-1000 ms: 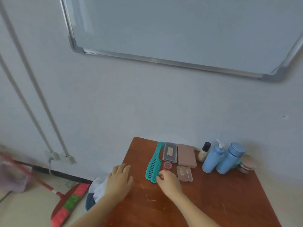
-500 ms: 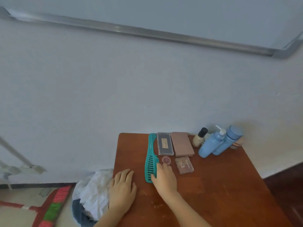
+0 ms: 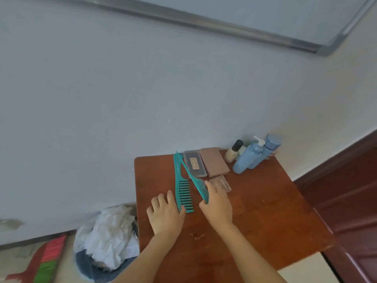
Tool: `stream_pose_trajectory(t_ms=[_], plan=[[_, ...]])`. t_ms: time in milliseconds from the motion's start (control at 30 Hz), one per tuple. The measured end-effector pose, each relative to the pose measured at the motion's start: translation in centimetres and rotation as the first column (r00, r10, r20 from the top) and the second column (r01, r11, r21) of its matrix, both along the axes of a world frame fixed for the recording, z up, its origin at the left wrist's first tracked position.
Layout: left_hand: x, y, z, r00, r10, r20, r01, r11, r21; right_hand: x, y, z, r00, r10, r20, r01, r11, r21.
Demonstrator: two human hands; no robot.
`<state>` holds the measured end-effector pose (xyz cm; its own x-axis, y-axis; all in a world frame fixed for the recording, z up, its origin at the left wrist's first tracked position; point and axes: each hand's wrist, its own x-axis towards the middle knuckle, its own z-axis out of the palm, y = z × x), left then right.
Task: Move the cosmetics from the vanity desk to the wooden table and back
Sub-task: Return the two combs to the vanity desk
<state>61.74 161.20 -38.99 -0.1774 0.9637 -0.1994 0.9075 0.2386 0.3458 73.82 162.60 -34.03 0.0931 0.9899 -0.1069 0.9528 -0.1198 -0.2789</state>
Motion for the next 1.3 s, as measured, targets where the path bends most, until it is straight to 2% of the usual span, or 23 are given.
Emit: stream_pose_trajectory(t_ms=[100, 300, 500, 600, 733, 867, 1033, 1167, 1300], plan=[[1.9, 1.7, 0.0, 1.0, -0.022, -0.002, 0.022, 0.999, 0.037, 2.0, -0.4, 1.0, 0.999, 0.015, 0.029, -0.017, 0.997, 0.071], [3.9, 3.4, -0.5, 0.996, 0.023, -0.081, -0.023, 1.0, 0.004, 6.1, -2.1, 1.7, 0.999, -0.034, 0.005, 0.033, 0.991, 0.132], [4.3, 4.2, 0.8, 0.951, 0.304, 0.058, -0.293, 0.945, -0.148, 8.4, -2.1, 1.1, 1.0, -0.012, -0.019, 0.015, 0.99, 0.143], [4.2, 4.1, 1.1, 0.911, 0.368, 0.183, -0.345, 0.927, -0.149, 8.4, -2.2, 0.8, 0.998, 0.021, -0.058, -0.012, 0.988, 0.151], [2.8, 1.9, 1.2, 0.903, 0.32, 0.286, -0.307, 0.947, -0.09, 8.2, -1.9, 0.1, 0.99, 0.113, -0.09, -0.097, 0.982, 0.163], [0.9, -0.7, 1.9, 0.873, 0.351, 0.339, -0.373, 0.928, -0.002, 7.0, -0.7, -0.2, 0.971, 0.207, -0.115, -0.184, 0.965, 0.188], [-0.8, -2.0, 3.3, 0.876, 0.317, 0.365, -0.402, 0.896, 0.187, 4.9, -0.2, -0.3, 0.943, 0.319, -0.098, -0.301, 0.94, 0.163], [-1.4, -2.3, 4.2, 0.896, 0.264, 0.357, -0.355, 0.909, 0.22, 4.3, -0.9, 0.1, 0.956, 0.282, -0.082, -0.267, 0.95, 0.161], [-1.4, -1.8, 4.0, 0.928, 0.118, 0.353, -0.213, 0.947, 0.242, 6.1, -2.8, 0.9, 0.99, 0.142, -0.027, -0.134, 0.971, 0.196]])
